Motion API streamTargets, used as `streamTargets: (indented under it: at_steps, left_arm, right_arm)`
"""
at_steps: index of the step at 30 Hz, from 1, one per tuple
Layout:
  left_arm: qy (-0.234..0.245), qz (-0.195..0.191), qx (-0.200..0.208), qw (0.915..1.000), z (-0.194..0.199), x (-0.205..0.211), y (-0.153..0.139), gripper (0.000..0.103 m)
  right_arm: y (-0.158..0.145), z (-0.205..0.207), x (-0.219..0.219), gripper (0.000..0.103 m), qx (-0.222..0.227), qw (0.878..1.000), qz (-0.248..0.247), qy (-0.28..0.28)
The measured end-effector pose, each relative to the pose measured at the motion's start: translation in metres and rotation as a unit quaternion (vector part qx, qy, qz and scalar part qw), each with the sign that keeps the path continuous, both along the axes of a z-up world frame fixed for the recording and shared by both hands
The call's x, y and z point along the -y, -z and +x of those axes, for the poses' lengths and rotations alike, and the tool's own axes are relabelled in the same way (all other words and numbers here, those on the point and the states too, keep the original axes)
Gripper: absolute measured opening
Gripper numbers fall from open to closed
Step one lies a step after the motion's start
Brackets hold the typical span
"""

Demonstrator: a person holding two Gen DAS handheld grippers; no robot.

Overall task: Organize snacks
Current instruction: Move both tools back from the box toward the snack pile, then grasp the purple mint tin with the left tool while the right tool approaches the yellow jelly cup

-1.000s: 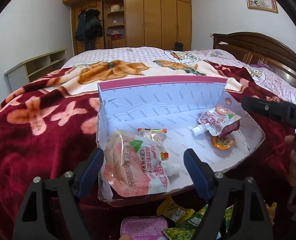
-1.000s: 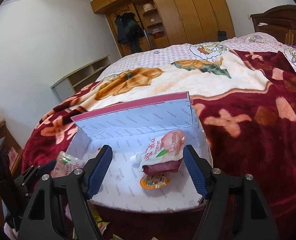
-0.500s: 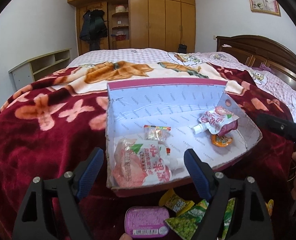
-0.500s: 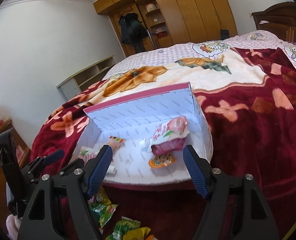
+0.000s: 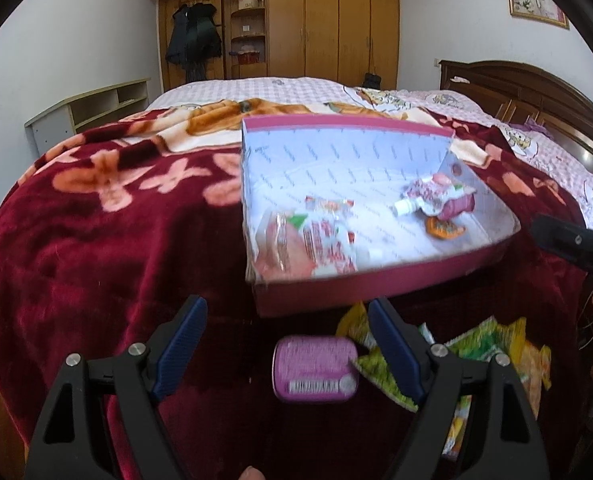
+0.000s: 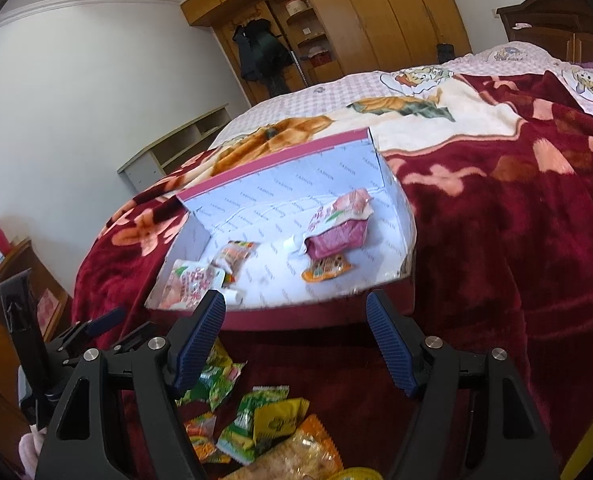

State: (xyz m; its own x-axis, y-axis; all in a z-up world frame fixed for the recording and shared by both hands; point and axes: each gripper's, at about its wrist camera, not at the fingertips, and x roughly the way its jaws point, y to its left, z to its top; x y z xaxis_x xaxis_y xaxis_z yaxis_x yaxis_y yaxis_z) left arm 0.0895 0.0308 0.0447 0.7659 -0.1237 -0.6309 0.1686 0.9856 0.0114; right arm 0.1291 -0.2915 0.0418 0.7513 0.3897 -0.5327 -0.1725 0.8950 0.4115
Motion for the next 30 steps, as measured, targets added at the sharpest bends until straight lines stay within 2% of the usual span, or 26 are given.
streamTargets:
  at_steps: [12, 22, 30]
  left_arm:
    - [0.030, 0.020, -0.049, 0.9981, -0.015, 0.006, 0.031, 0.086]
    - [0.006, 0.036, -0.073, 0.9967, -0.006, 0.007, 0.048, 0.086]
    - [-0.008, 0.053, -0.066, 0.9963, 0.002, 0.018, 0.052, 0.086]
  right_arm:
    - [0.011, -0.034, 0.007, 0.075, -0.014, 1.000, -0.018, 0.005]
    - [0.023, -0.059, 0.007, 0.075, -0.026, 0.998, -0.057, -0.017]
    - [0.036, -0.073, 0.012, 0.075, -0.035, 0.996, -0.075, -0.024]
